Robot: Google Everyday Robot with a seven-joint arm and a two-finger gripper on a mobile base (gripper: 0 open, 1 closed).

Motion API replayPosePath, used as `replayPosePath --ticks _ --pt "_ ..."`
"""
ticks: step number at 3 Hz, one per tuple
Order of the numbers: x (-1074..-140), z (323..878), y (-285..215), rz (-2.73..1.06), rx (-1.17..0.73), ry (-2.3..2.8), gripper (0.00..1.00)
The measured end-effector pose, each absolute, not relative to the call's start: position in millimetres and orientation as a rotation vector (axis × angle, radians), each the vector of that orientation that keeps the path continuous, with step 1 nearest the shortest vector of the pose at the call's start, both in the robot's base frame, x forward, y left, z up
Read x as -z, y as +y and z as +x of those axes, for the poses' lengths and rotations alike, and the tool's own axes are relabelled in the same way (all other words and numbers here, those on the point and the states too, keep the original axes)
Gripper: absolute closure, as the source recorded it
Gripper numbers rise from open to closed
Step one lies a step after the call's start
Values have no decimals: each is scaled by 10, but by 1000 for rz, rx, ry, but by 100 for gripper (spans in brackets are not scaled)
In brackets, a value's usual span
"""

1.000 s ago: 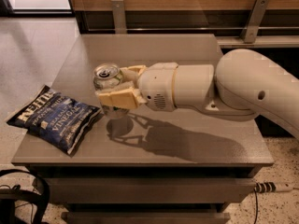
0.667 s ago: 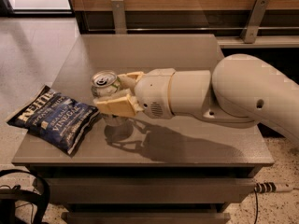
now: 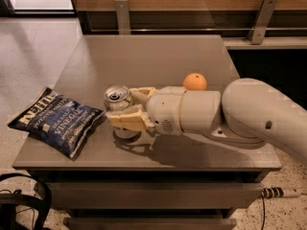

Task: Move 7up can near blue chip bag

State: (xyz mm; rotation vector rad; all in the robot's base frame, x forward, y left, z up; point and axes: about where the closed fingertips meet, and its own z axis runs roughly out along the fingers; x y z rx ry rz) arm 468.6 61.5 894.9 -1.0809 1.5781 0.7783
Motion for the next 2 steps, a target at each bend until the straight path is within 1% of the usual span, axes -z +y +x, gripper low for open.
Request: replayPosePath --ticks 1,2 --pt "-8807 4731 552 -1059 -761 1579 87" --pt "-8813 4727 570 -1063 -761 1577 67"
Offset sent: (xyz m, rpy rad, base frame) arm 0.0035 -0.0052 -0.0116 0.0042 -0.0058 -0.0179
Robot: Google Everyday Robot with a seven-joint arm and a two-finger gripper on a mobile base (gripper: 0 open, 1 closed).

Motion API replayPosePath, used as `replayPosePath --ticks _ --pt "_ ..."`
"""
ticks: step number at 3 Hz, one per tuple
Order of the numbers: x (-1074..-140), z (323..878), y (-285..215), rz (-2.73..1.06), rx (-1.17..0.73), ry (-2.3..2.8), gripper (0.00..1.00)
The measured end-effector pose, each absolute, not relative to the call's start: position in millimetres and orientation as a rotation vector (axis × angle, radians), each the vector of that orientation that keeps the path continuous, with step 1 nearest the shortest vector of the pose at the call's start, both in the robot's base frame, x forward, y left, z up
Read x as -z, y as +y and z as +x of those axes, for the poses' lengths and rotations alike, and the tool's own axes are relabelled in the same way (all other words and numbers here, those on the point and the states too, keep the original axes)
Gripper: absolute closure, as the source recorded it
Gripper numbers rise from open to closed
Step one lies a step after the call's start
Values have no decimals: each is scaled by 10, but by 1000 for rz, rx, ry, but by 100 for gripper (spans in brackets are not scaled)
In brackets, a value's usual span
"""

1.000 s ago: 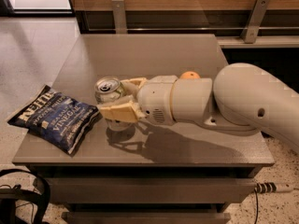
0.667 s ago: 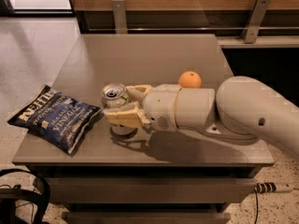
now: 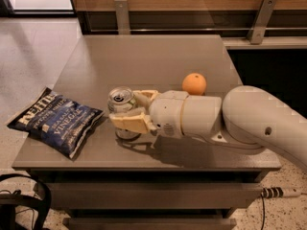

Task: Move 7up can near blue chip bag

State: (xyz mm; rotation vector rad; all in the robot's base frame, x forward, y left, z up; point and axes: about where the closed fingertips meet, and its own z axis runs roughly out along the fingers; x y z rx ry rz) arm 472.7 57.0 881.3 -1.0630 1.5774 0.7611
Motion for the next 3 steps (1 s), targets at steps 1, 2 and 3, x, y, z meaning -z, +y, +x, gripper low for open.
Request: replayPosePath --ticks 1,2,3 --pt "-8819 4718 589 -1067 -762 1576 43" --pt "-8824 4710 608 -1072 -762 1574 20" --pt "-8829 4701 627 -1076 -762 1572 0"
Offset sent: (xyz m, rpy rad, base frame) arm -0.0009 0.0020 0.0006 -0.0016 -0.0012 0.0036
